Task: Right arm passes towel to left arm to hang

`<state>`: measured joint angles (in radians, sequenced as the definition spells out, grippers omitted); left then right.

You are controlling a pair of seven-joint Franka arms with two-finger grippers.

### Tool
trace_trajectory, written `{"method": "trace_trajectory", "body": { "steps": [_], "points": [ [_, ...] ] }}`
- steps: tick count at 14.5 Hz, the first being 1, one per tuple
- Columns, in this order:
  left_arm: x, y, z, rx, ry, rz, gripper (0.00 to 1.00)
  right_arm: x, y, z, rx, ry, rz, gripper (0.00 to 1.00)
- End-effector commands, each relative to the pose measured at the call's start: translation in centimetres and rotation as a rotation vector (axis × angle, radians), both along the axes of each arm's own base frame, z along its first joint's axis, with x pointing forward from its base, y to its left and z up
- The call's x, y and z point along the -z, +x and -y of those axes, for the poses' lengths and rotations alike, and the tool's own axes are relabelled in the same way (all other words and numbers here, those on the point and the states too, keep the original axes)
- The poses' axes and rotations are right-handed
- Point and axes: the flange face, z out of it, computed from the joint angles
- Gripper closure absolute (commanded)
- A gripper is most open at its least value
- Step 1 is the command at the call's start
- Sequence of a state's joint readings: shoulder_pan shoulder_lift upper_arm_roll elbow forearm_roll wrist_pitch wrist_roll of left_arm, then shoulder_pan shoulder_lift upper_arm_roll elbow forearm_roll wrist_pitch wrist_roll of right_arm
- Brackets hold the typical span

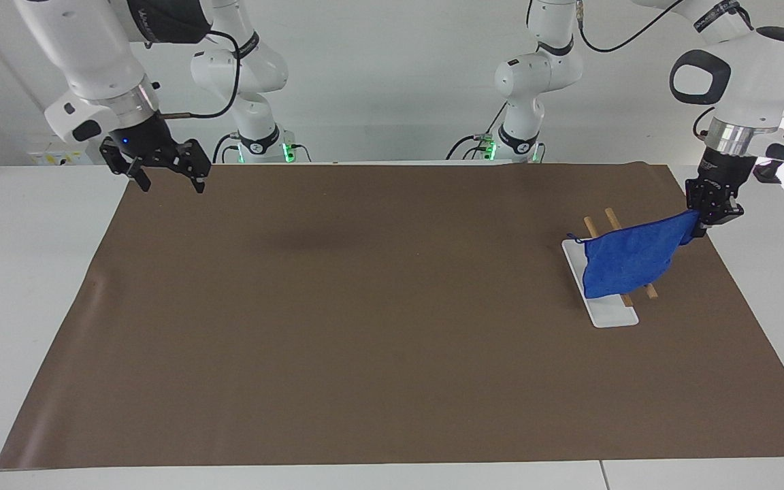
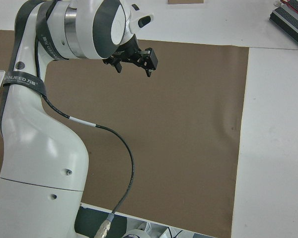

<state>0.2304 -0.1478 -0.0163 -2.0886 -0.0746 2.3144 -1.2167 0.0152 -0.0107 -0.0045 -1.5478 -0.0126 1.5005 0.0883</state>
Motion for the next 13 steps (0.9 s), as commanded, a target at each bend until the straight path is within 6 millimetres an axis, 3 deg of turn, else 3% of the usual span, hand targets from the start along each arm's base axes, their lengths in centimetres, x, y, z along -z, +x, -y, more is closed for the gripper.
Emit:
{"method": "trace_trajectory", "body": {
  "steps": [1,6,12,13],
  "points": [
    [0.8,-1.1,-1.5,0.009,0.041,0.026,1.00,0.0,0.2,-0.4,0.046,-0.026,-0.020,0.00],
    [2.3,-2.0,-2.2,0.004,0.039,0.000,1.00,0.2,-1.5,-0.3,0.050,-0.019,-0.048,0.00],
    [3.9,-2.7,-1.9,0.006,0.035,-0.020,1.00,-0.5,-1.1,0.0,-0.034,-0.022,-0.033,0.00],
    [3.9,-2.7,-2.0,0.005,0.035,-0.020,0.79,-0.4,-1.1,0.0,-0.032,-0.023,-0.036,0.00]
  ]
}}
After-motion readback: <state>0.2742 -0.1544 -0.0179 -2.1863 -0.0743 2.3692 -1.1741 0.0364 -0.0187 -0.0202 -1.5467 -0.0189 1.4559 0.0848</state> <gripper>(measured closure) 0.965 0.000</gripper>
